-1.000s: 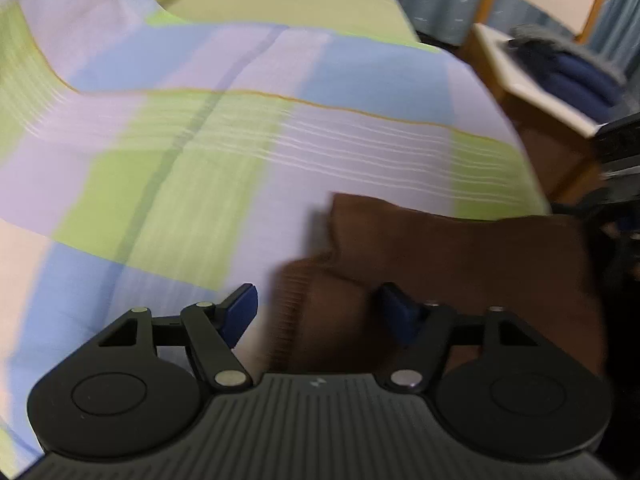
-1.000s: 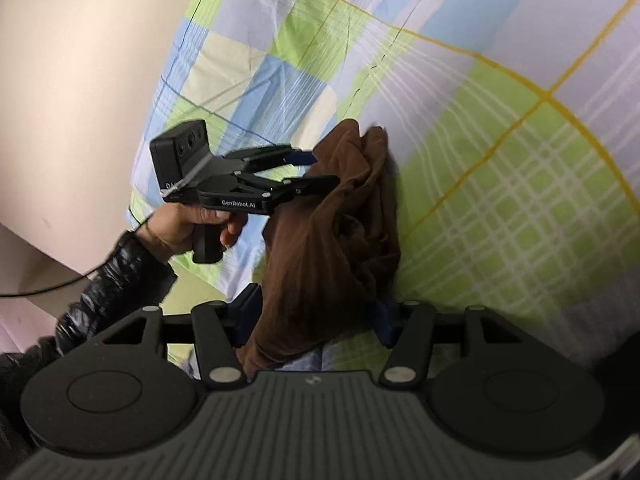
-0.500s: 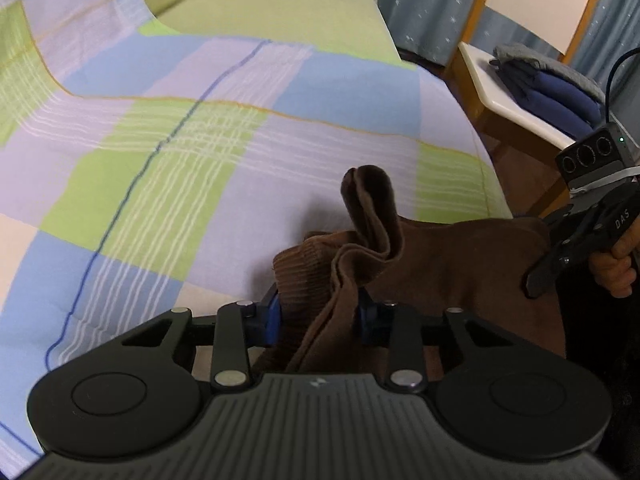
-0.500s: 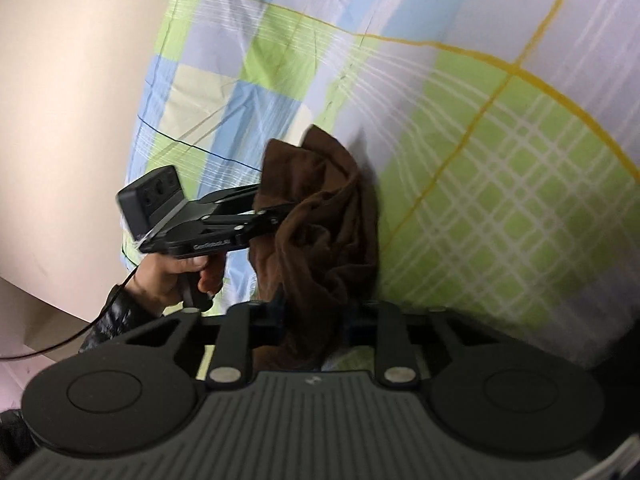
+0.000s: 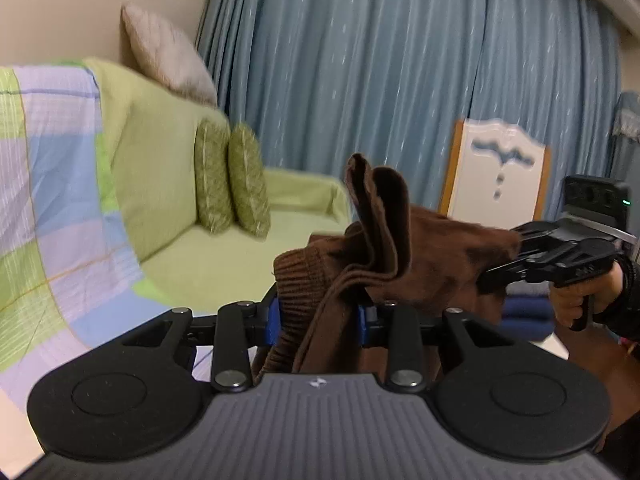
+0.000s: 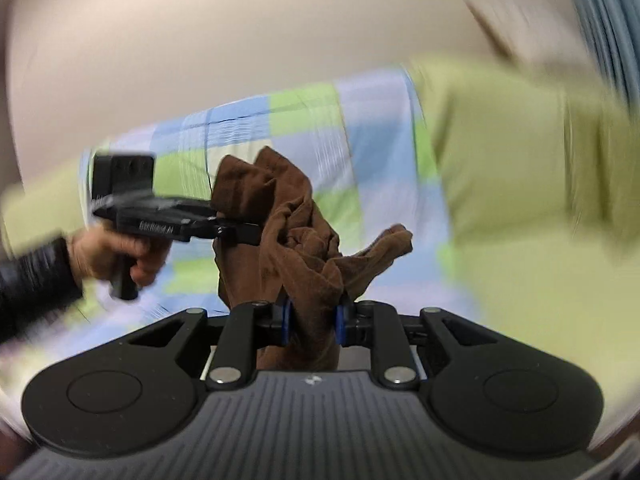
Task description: Fold clothes
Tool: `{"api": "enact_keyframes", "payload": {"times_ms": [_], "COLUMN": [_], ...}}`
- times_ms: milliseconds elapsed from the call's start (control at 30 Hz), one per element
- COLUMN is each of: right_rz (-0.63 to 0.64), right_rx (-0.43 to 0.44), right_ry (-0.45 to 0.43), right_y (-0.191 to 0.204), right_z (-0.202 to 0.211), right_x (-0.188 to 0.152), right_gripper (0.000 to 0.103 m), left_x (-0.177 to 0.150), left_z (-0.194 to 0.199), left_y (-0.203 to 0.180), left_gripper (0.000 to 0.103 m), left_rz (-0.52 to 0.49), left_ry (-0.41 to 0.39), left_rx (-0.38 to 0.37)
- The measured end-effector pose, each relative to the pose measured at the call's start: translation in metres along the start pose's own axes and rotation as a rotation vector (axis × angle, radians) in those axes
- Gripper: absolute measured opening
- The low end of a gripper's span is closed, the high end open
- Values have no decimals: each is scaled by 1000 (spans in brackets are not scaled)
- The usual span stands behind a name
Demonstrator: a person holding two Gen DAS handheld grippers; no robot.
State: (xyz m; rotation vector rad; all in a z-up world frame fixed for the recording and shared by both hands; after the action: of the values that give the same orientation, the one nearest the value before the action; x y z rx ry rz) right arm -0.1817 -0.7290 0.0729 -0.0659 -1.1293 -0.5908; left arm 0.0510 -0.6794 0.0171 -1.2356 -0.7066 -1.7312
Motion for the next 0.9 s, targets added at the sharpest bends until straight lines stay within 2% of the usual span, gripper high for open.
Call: {"api": "enact_keyframes", "payload": {"times_ms": [100,200,233,367,500,600,733,833,900], "right_rz": [204,339,355,466,608,628,552,488,463], "right_rx": [-4,82,108,313,501,550,592,620,620], "right_ry": [38,123,140,271,411,478,521,487,438], "right_y": [53,117,130,221,300,320,319,308,299], "right_z": [-7,-37,-44,-85,-113,-119,-115,-95,-80], "right_x": [-17,-57,-66,-125,-183,-206,-207,-197,-188], "right_gripper": [17,17,17,18,21,27,33,32,32], "left_x": [-48,-94,-120,-193,-237,-251,-250,-250,-249], "left_z": [30,72,97,172,233,270,308,326,322], "left_y": [4,8,8,1,-10,-17,-23,-33,-41], "left_gripper": [41,42,43,49,49,50,57,64,65], "left_rz": [56,119,152,275,337,394,498,601,657], "left_ry": [32,79,112,219,275,249,144,38,15], "left_rx": [38,78,104,188,311,389,488,499,486]}}
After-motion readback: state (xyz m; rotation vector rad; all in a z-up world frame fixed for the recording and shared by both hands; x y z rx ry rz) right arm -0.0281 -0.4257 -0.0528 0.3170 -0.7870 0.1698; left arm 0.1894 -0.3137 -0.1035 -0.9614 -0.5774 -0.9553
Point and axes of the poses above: each gripper's, at about its wrist camera, not at the fingertips, and z roughly against the way its jaws point, y to its left, x to its top, the point moved 7 cm from there along -z, roughly the way its jaws point, and after that the axes turned 11 degrees about -z, right-handed, at the moved point
